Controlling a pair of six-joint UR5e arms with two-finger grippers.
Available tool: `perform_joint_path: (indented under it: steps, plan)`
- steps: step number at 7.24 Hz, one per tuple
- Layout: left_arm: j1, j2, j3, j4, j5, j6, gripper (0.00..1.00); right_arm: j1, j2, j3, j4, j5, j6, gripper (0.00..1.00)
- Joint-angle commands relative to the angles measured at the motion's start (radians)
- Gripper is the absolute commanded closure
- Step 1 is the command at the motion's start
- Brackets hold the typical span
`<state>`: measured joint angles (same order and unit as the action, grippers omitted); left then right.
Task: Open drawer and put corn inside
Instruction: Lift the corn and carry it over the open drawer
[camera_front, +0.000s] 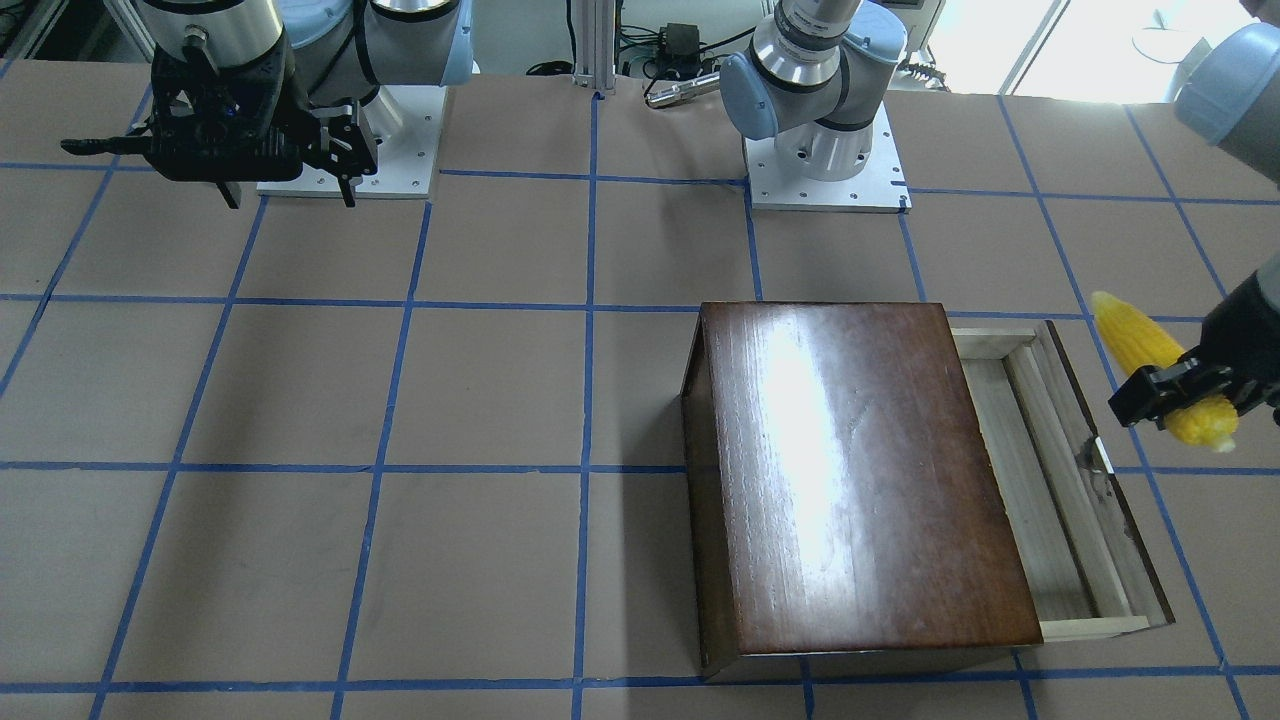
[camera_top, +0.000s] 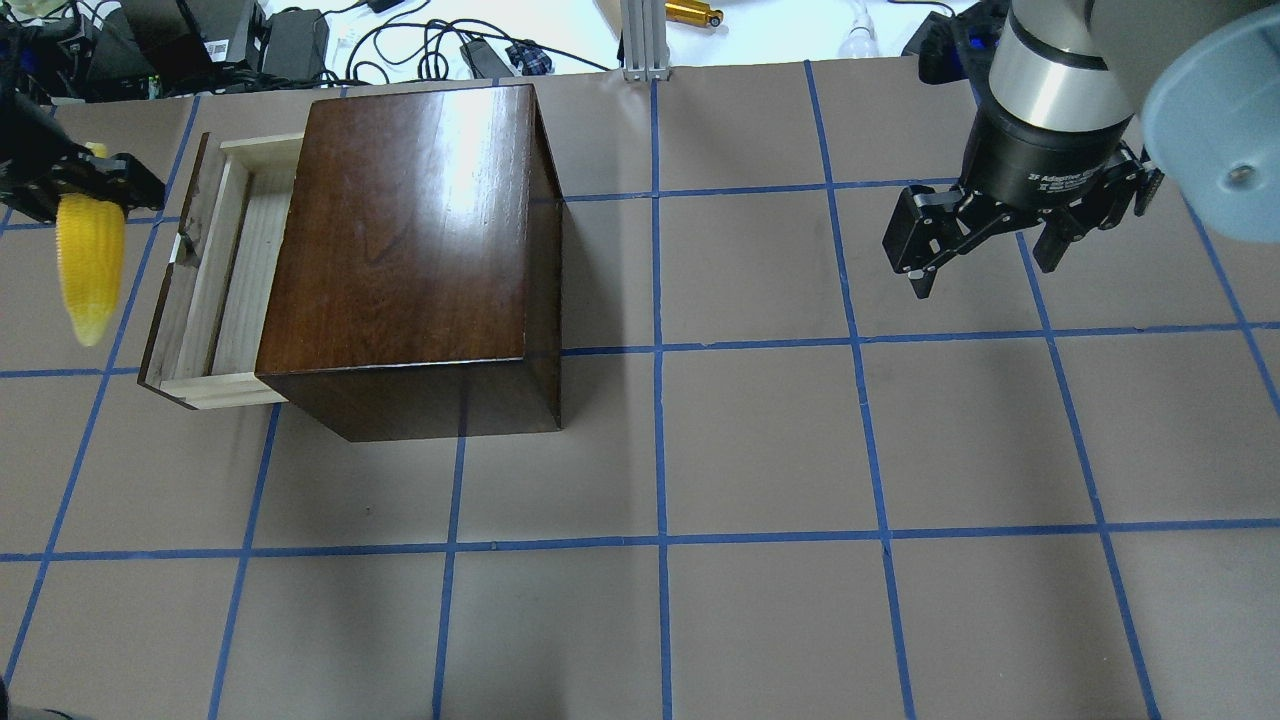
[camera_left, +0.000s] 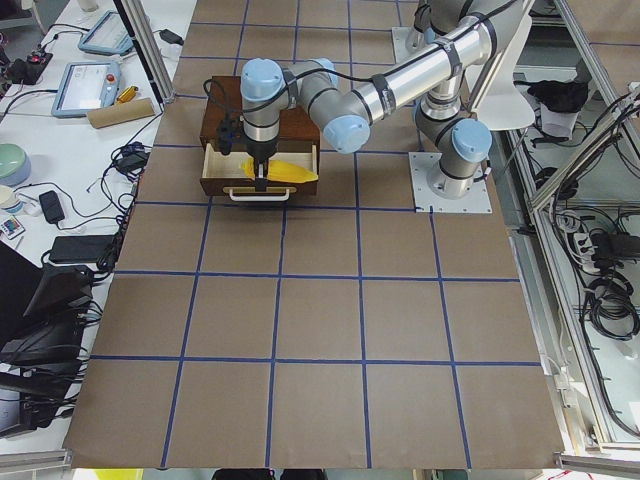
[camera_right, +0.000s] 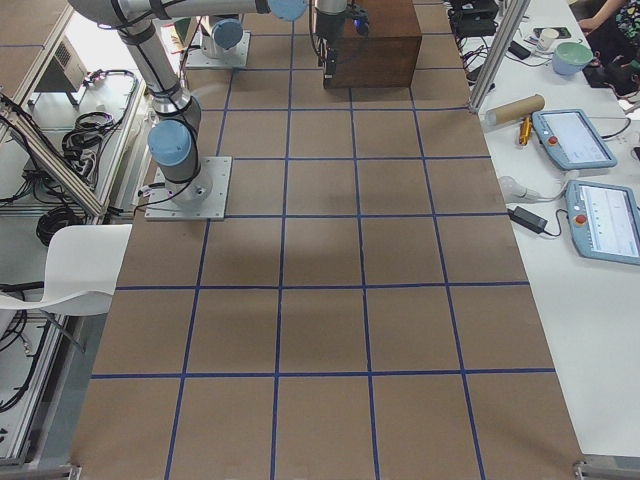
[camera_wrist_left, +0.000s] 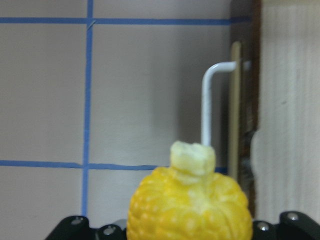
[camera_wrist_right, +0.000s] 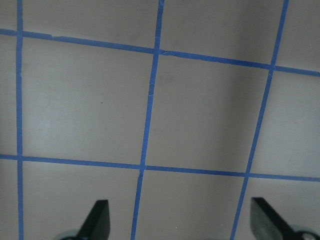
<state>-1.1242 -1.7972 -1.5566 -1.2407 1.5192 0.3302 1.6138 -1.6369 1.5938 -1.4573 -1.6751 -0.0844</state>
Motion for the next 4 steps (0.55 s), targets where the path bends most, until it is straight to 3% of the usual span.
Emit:
perform_joint_path:
  steps: [1,4]
  plan:
    - [-0.077,-0.022,0.003,0.007,-0.002,-0.117,1.0,0.0,0.0,0.0,0.0,0.0,0.0,0.0]
    - [-0.078,-0.056,-0.005,0.012,-0.001,-0.068,1.0,0.0,-0.001,0.0,0.0,0.0,0.0,0.0]
